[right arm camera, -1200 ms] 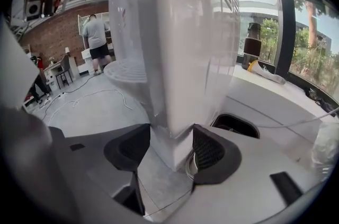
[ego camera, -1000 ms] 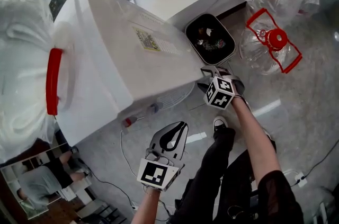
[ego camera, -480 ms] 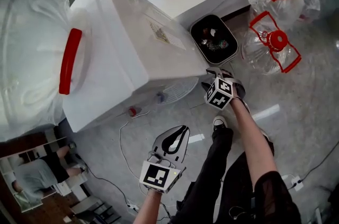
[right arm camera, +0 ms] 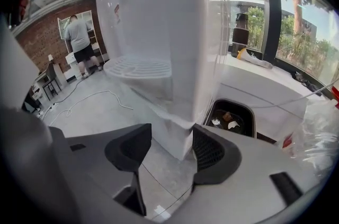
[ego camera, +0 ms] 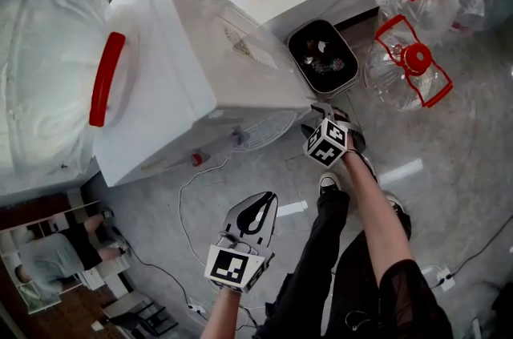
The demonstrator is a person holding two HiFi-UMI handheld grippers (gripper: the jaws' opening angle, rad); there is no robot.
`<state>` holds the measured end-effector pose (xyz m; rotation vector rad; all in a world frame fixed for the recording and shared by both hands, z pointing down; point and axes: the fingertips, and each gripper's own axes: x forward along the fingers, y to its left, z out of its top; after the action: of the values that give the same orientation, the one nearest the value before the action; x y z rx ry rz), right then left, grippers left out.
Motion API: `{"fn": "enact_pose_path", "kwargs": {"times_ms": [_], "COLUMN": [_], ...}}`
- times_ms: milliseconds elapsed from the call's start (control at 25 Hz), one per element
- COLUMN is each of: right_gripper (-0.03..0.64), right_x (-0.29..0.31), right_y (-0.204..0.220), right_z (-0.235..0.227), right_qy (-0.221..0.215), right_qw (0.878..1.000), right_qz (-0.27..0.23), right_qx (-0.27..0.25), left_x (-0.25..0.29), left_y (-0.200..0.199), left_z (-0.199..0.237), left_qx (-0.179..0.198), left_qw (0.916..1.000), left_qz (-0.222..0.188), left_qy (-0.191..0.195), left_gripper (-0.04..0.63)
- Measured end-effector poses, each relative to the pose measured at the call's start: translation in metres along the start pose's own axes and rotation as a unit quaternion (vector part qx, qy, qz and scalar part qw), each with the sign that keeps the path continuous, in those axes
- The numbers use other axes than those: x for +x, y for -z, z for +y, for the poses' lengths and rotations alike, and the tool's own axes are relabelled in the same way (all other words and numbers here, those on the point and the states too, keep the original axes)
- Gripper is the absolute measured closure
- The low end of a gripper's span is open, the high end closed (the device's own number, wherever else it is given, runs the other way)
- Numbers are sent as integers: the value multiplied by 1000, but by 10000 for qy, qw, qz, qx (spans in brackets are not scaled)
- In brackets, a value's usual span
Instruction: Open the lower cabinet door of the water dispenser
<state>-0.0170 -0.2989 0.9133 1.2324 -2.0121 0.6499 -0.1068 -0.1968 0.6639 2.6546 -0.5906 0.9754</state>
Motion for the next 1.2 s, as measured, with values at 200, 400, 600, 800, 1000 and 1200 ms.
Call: {"fn": "enact_pose_path", "kwargs": {"times_ms": [200,400,600,800,1000,1200], "right_gripper": [421,463,473,479,497,474], "right_x": [-23,-47,-61,-62,-59,-52], "right_y": [29,62,90,106,109,84], "right_z": [25,78,141,215,286,329], "right_qy": [-282,-873,-1582,-2418,-3013,-3268], "right_qw": [9995,9951,9839,9592,9354,9258], "right_qz": [-16,124,348,548,682,535], "right_qx": [-169,-441,-756,-1358,-1722,-1824], "left_x": [1,-1,-17,-50,-103,-144], "left_y": [1,-8,-9,30,76,108], "left_z": [-10,-29,-45,-53,-45,-26], "left_qx": [61,-11,-294,-659,-1047,-1398], "left_qw": [9999,10000,9980,9920,9811,9685], "left_qz": [98,2,-247,-97,149,216], "left_qy": [3,-99,-501,-1073,-1620,-2052], "left_gripper": [568,569,568,569,568,568]}}
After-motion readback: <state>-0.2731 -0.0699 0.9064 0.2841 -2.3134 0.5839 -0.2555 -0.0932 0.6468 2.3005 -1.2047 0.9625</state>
